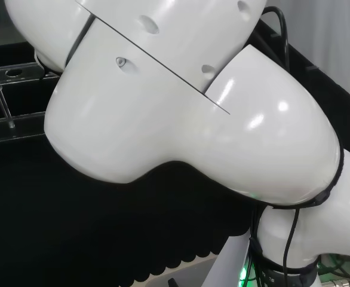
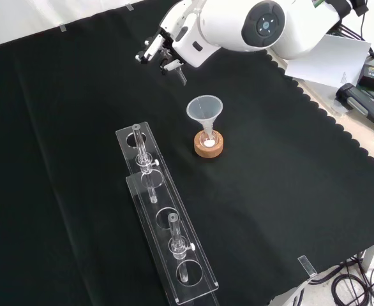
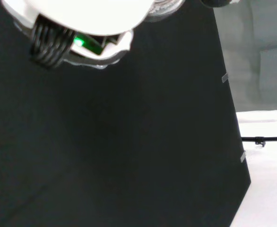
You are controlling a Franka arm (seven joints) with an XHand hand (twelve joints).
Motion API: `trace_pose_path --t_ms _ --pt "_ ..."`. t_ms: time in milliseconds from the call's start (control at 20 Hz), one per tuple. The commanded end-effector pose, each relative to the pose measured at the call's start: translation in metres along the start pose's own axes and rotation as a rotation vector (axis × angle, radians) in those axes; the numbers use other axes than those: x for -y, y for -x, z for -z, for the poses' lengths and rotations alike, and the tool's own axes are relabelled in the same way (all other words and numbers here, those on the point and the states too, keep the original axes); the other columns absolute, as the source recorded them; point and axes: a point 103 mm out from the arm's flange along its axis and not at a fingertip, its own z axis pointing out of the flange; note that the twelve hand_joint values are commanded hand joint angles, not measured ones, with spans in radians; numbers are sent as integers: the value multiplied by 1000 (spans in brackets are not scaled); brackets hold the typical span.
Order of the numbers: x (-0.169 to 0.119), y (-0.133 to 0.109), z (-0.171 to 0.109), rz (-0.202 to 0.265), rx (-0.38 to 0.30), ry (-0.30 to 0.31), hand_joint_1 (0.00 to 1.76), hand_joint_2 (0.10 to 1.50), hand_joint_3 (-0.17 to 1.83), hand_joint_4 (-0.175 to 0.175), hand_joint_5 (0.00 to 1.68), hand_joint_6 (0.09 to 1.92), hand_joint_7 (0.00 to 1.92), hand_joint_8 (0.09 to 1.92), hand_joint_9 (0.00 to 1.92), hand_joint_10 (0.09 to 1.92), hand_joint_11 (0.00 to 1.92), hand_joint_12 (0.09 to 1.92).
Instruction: Put the weighing funnel back on the table.
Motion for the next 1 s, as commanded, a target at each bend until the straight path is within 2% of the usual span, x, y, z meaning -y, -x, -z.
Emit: trace_pose_path --t_ms 50,250,600,1000 --pt "-1 0 -3 -29 -47 20 1129 540 830 175 1337 633 1764 109 1387 89 0 1505" --pt "0 4 -7 -54 -73 32 1129 540 830 175 1337 634 1768 109 1389 89 0 1506" --pt "4 19 -22 -142 -170 48 1129 539 831 175 1337 634 1773 108 1396 90 0 1507" --pt "22 30 -49 -289 -384 31 1129 539 832 175 1337 635 1776 106 1401 90 0 1511"
